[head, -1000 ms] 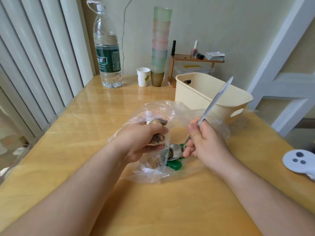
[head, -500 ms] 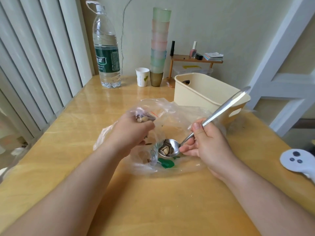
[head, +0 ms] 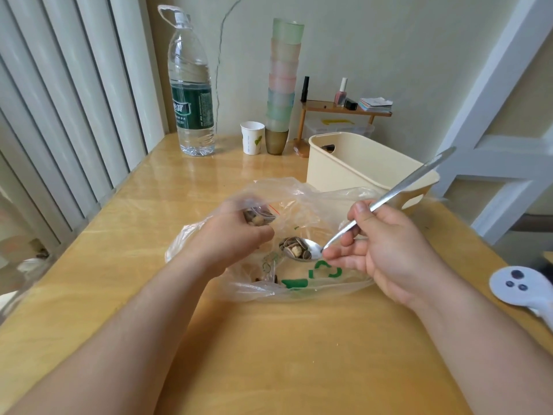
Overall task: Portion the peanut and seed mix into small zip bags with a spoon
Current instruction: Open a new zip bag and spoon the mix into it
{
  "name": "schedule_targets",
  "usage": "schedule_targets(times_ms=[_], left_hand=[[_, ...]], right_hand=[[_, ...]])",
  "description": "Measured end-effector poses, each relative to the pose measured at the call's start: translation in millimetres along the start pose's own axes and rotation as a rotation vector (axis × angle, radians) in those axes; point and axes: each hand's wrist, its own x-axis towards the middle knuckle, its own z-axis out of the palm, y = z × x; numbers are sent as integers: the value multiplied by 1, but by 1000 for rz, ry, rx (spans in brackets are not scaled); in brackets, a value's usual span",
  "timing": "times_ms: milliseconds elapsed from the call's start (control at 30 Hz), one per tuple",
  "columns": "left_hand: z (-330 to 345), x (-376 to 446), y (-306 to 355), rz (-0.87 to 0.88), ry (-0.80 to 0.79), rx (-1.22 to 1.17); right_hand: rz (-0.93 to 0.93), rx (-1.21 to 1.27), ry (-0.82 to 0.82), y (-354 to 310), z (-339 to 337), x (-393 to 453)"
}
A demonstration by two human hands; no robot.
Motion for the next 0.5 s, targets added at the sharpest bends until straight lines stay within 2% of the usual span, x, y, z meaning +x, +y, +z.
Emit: schedule_targets(times_ms=[100, 167, 333, 500], left_hand=[[-3, -5, 2, 85, -185, 9], [-3, -6, 2, 89, -238, 18], [2, -5, 3, 23, -219, -68], [4, -5, 0, -39, -259, -165]], right_hand=[[18, 104, -16, -14, -3, 0], [-15, 105, -15, -25, -4, 1], [-128, 32, -10, -35, 3, 8], [-257, -168, -2, -20, 20, 12]])
